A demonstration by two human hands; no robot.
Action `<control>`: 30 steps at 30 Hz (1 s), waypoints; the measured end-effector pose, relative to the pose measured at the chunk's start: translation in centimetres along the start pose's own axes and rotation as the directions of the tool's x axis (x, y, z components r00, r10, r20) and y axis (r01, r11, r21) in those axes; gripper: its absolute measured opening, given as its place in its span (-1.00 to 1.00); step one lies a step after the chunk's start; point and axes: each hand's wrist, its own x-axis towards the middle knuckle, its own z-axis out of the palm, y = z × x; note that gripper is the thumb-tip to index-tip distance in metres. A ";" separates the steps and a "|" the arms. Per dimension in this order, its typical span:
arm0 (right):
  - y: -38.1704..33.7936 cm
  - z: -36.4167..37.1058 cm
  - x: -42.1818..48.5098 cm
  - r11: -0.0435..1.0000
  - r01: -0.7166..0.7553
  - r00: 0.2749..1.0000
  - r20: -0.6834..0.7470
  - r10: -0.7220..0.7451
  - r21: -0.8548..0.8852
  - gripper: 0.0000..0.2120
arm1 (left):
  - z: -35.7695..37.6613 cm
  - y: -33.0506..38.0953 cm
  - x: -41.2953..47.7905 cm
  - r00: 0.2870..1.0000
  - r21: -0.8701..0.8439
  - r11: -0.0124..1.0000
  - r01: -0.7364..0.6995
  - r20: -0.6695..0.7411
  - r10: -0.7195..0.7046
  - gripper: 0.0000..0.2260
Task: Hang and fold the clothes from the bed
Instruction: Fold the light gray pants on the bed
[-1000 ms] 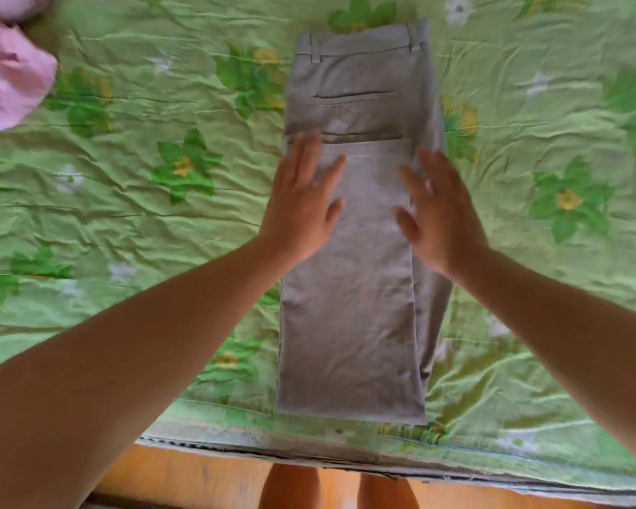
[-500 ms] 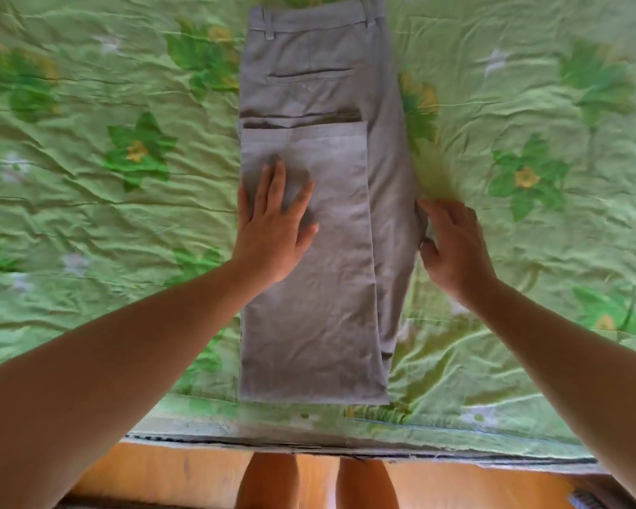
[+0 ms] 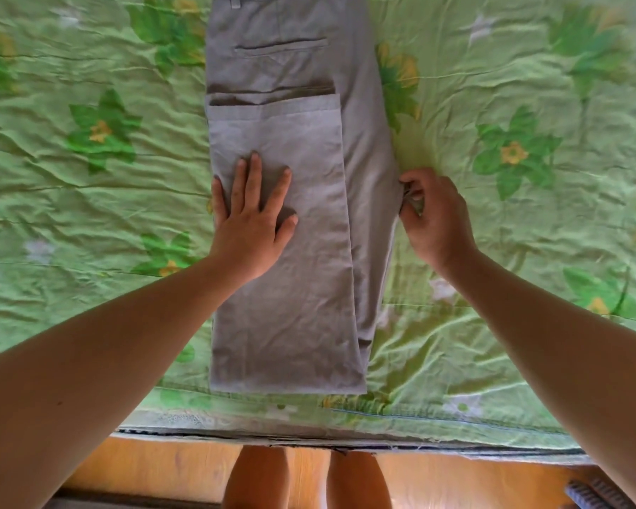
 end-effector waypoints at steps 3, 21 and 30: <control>-0.3 -0.1 0.5 0.989 -0.061 0.997 -0.044 0.068 0.138 -0.81 | -0.1 -0.1 0.0 1.000 -0.010 1.000 0.006 0.012 -0.006 -0.39; 0.1 -1.4 0.4 0.941 0.024 1.000 0.000 -0.026 -0.338 -0.63 | -1.4 0.0 0.2 0.996 -0.094 0.995 0.031 0.087 -0.023 -0.39; -9.0 5.5 9.8 0.786 0.351 0.870 0.488 -0.072 -0.509 -0.27 | -4.6 -7.2 6.9 0.997 -0.050 0.996 0.077 -0.025 -0.078 -0.34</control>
